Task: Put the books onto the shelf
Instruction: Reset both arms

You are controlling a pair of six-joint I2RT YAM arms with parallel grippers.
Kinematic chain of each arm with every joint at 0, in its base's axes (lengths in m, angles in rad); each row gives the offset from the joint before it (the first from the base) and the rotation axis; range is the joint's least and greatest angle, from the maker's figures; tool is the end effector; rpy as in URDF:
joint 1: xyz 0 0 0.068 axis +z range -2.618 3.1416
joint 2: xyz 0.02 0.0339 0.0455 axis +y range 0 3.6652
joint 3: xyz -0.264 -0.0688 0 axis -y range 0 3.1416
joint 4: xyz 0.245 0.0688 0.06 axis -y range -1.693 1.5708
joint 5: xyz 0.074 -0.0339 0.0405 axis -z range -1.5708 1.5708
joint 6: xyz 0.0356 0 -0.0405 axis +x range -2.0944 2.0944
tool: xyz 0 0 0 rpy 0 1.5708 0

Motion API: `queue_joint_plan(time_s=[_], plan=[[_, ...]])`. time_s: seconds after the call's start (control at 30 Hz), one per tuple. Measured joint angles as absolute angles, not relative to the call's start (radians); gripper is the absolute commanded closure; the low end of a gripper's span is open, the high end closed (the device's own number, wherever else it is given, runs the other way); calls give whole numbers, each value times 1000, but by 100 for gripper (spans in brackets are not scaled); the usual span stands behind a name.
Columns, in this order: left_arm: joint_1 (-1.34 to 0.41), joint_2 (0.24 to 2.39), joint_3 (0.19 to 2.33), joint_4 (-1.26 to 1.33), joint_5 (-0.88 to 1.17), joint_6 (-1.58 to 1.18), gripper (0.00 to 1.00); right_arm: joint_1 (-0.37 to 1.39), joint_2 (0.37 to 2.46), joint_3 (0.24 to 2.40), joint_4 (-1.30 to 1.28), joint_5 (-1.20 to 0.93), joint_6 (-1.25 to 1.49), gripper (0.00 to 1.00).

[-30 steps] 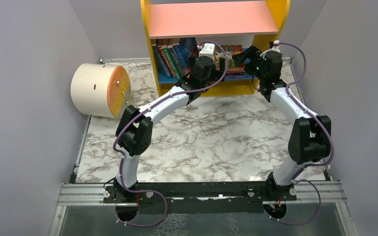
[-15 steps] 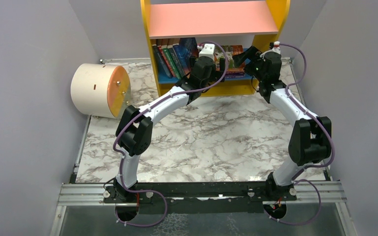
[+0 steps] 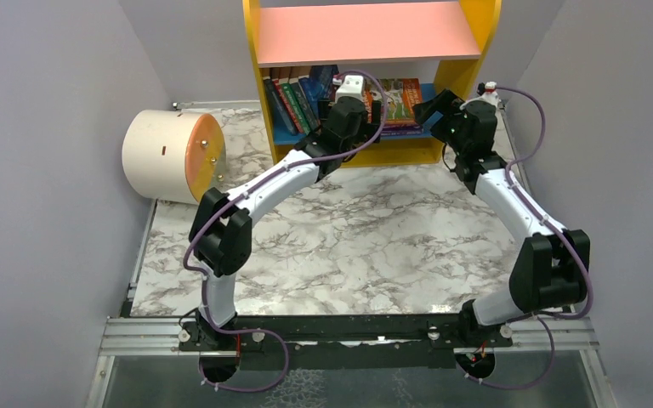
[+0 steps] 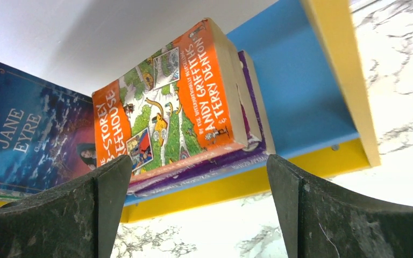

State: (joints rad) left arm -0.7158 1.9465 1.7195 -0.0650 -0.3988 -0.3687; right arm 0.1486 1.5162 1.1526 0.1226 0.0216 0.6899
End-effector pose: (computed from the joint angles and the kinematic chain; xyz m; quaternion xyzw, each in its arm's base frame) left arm 0.3648 -0.2989 0.3317 0.0194 0.7952 -0.1657 0.5830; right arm 0.3585 0.0529 0.3199 0.2168 0.7565 0.2434 0.5670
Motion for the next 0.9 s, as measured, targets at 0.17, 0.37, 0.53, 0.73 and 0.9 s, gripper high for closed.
queue_joint_plan(time_s=[0.17,0.37,0.53,0.73,0.9], plan=[[-716,1824,1630,-106,-417,-368,1,149,1384,1087,54,67,651,3],[-722,1541,1445,-120,-389,-365,1,149,1077,869,15,74,638,0],[-722,1392,1359,-113,-374,-367,1,149,846,667,69,34,641,0],[-722,1362,1288,-119,-350,-369,1,149,849,687,24,-38,651,0],[-722,1361,1266,-143,-294,-371,1,149,760,636,21,-65,660,0]])
